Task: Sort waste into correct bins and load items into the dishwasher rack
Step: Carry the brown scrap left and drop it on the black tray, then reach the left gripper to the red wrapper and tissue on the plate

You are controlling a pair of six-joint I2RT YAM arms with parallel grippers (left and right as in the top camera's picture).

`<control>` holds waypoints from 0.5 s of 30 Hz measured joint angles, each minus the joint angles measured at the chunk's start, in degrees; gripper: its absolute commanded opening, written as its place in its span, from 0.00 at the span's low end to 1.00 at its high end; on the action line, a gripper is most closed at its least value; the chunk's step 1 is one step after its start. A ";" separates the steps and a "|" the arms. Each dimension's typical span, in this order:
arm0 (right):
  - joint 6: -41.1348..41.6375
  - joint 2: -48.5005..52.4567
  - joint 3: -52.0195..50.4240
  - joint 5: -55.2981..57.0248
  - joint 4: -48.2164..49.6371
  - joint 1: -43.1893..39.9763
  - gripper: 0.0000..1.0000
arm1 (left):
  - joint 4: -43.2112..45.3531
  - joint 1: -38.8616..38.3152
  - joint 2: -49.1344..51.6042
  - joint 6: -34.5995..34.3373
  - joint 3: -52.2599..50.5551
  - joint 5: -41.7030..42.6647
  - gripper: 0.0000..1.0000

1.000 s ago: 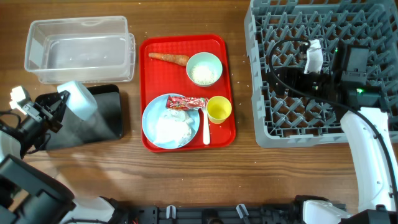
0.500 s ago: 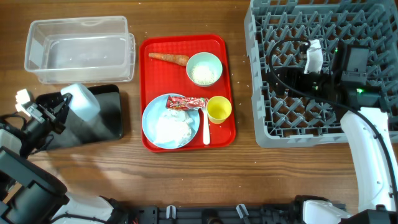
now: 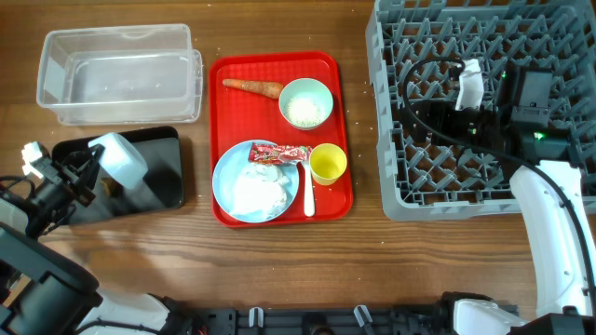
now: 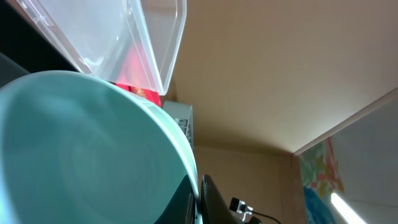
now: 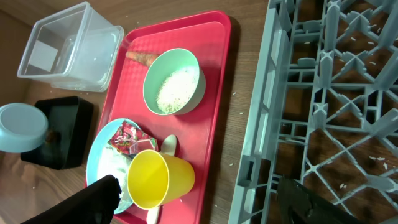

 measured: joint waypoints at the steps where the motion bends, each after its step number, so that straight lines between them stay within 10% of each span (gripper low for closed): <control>1: 0.00 0.00 0.00 0.00 0.00 0.00 0.83 | -0.04 -0.90 -0.26 -0.20 0.07 -0.39 0.04; 8: 0.02 0.00 0.00 0.02 -0.02 0.00 0.84 | 0.59 -16.55 -12.85 -3.91 8.35 -9.86 0.04; 15: 0.00 0.00 0.00 0.00 0.02 0.00 0.84 | 7.28 -46.80 -24.50 -8.24 16.11 -42.32 0.04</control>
